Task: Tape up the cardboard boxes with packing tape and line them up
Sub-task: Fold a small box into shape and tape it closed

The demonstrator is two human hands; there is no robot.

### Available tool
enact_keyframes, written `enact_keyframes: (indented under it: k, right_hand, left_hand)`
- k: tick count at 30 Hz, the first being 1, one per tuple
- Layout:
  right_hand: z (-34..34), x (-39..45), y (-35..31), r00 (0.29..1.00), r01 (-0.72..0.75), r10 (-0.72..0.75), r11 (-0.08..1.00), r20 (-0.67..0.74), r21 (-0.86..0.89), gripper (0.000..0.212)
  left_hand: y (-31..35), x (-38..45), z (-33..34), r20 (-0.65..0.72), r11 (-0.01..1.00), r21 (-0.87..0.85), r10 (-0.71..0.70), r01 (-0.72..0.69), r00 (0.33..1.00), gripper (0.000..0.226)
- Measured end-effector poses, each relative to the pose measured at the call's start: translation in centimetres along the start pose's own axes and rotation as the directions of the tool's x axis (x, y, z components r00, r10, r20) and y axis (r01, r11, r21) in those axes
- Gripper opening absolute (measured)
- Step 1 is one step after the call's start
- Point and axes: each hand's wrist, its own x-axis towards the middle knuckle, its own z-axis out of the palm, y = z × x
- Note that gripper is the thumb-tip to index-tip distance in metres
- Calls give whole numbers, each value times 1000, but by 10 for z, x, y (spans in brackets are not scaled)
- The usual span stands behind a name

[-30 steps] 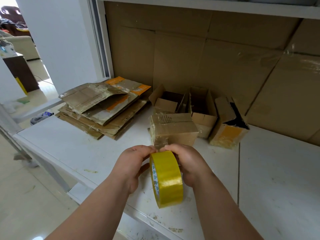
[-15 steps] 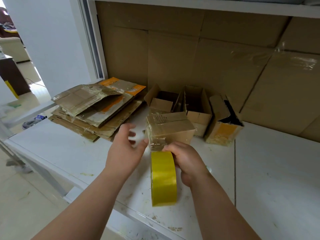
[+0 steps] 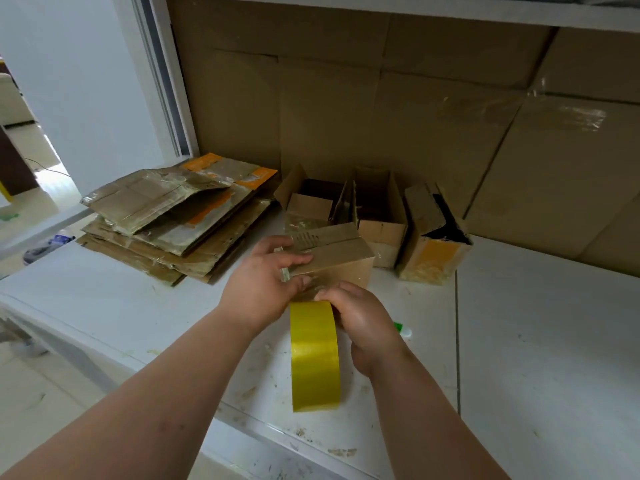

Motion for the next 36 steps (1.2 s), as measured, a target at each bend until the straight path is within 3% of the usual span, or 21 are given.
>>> enact_keyframes:
  k: [5,11,14,19,24,30,33,36]
  right_hand:
    - [-7,2,2,998,8,-6,999,-63,32,36]
    - [-16,-1,5,993,-27,45,987,-108,158,29]
    - [-15,-3,4,994,-22,42,980,-97,199,15]
    - [-14,-2,6,992,16,4,987,-125,159,16]
    - [-15,-3,5,984,62,-57,998,-168,24,24]
    - [-18,-5,2,912,186,-274,939,-306,-289,30]
    - [-17,-5,-1,941,222,-254,962,-222,-159,27]
    - [-13,-3,-6,957,211,-237,965,-169,-157,23]
  left_hand:
    - [-10,-2,1,-59,994,78,78,-74,995,37]
    - [-24,-2,7,-49,976,130,180,-172,982,46]
    - [-28,-2,7,-62,969,152,209,-197,976,49]
    - [-26,-7,14,-132,967,149,224,-204,966,55]
    - [-29,-10,10,-126,985,89,160,-150,979,54]
    - [-39,-6,-11,-105,997,31,81,-78,991,52]
    - [-43,-9,-12,-126,1000,-1,4,-4,992,49]
    - [-35,-12,-6,-116,994,-65,-96,88,989,46]
